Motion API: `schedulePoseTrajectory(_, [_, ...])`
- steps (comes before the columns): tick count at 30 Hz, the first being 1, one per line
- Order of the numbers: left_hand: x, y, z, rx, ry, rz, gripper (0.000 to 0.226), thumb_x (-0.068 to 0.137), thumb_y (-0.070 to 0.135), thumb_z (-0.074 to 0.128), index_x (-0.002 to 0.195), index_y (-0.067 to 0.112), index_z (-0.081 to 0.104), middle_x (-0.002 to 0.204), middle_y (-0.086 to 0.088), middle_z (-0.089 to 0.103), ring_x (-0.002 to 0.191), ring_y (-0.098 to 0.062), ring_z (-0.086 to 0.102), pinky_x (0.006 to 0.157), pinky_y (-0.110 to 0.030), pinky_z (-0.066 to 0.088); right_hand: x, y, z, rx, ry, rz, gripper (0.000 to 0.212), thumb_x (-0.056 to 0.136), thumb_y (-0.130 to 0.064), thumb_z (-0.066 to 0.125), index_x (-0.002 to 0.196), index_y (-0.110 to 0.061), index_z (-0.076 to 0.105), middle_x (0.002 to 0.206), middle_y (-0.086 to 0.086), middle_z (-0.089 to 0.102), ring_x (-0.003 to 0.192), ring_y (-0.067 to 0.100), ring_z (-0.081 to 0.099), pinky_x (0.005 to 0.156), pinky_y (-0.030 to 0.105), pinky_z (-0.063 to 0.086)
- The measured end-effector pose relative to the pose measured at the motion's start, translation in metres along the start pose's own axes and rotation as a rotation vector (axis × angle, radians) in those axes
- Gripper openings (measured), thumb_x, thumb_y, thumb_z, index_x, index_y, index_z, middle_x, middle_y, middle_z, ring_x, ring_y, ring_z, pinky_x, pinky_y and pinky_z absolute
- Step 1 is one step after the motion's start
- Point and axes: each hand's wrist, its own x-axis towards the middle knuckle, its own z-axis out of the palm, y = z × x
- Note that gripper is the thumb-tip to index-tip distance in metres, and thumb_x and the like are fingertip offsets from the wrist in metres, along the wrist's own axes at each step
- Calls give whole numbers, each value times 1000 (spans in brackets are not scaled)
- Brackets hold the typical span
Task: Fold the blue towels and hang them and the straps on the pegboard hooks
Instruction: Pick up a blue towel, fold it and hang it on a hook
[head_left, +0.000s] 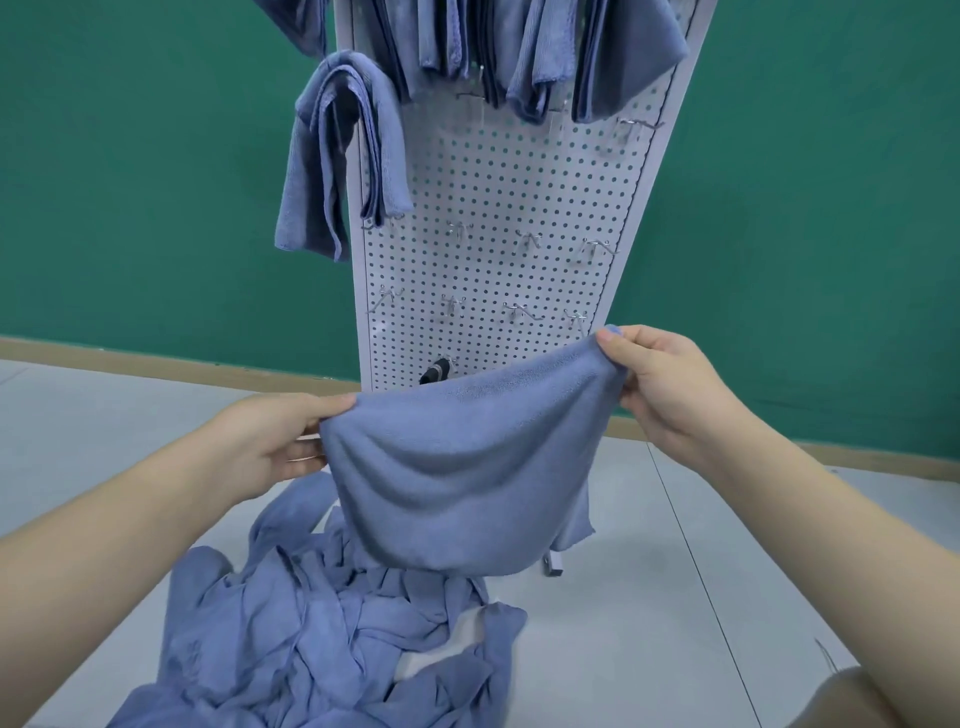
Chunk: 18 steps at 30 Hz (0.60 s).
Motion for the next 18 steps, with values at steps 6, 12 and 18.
schedulePoseTrajectory(6, [2, 7, 4, -201, -22, -99, 10, 99, 13, 64, 90, 13, 66, 73, 0, 68, 76, -17, 58, 75, -30, 51, 3, 7, -1, -103, -18, 35, 18, 102, -20, 64, 87, -10, 66, 91, 13, 65, 85, 25, 55, 74, 35, 54])
schedulePoseTrajectory(12, [4, -6, 12, 3, -114, -58, 22, 94, 2, 68, 72, 6, 68, 71, -5, 67, 69, -18, 63, 74, -32, 52, 3, 10, 0, -138, -35, 15, 17, 101, -22, 67, 91, -8, 65, 89, 14, 62, 83, 25, 55, 73, 36, 53])
schedulePoseTrajectory(18, [6, -23, 12, 832, -66, 166, 19, 76, 13, 90, 81, 5, 73, 59, -2, 69, 48, -9, 60, 47, -15, 44, 2, 10, 2, -164, -47, -11, 17, 101, -22, 67, 88, -11, 62, 89, 15, 58, 83, 25, 53, 78, 41, 50])
